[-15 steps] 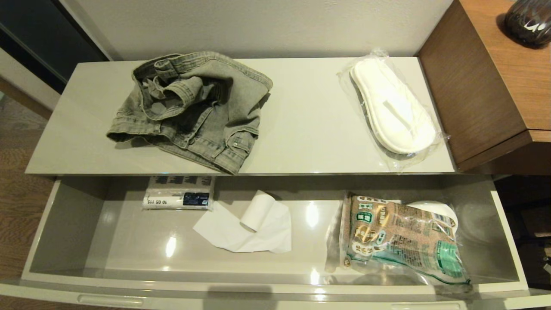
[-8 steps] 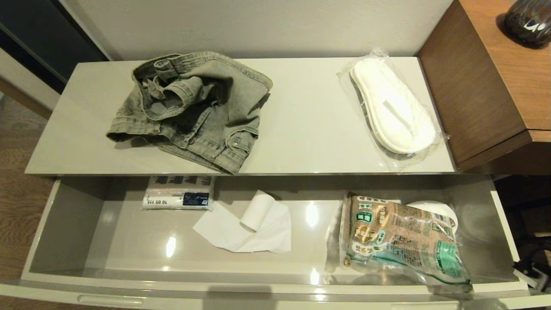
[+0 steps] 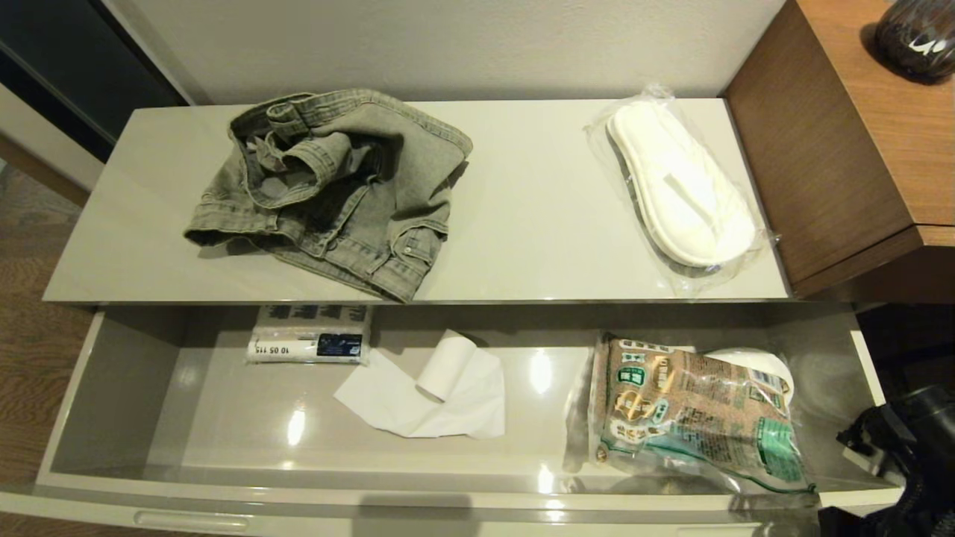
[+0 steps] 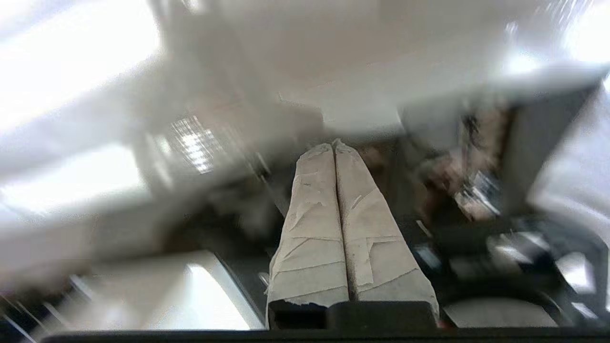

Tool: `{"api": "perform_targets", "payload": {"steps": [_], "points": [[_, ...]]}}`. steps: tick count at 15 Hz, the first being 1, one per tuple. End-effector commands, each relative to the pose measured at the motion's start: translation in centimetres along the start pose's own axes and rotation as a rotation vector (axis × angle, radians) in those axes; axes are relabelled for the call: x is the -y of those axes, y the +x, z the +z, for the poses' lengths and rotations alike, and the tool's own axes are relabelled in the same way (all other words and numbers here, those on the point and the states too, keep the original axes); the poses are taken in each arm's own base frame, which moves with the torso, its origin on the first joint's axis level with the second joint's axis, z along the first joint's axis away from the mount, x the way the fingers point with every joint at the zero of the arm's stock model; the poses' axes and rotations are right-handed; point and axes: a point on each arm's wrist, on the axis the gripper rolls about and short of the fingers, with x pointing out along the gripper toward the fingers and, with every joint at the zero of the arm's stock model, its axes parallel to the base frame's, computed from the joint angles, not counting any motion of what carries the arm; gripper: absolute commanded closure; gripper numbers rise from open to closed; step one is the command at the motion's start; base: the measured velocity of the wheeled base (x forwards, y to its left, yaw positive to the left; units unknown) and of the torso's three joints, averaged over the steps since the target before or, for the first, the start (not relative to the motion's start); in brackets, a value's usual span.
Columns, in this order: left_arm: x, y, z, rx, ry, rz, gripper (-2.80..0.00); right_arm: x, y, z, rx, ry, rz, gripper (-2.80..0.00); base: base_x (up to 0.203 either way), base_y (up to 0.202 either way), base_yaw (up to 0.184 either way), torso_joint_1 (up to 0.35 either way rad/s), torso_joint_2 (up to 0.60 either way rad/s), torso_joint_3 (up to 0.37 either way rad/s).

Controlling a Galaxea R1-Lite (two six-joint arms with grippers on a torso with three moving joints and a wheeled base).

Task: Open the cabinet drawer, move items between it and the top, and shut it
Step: Close the drawer

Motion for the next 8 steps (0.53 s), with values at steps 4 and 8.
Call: {"api": "perform_targets", "payload": {"steps": [4,8], "points": [[0.0,0.0,0.0,-0.001,0.0,0.001,0.0,-2.9,-2.9,3.5,0.439,0.165,0.166,0.0,0.0,0.0,0.0,0.0,0.0,0.0],[0.0,0.0,0.0,-0.001,0.0,0.001,0.0,-4.3,-8.1,5.0,0.733,0.235,0.303,0.0,0.0,0.0,0.0,0.0,0.0,0.0]]}}
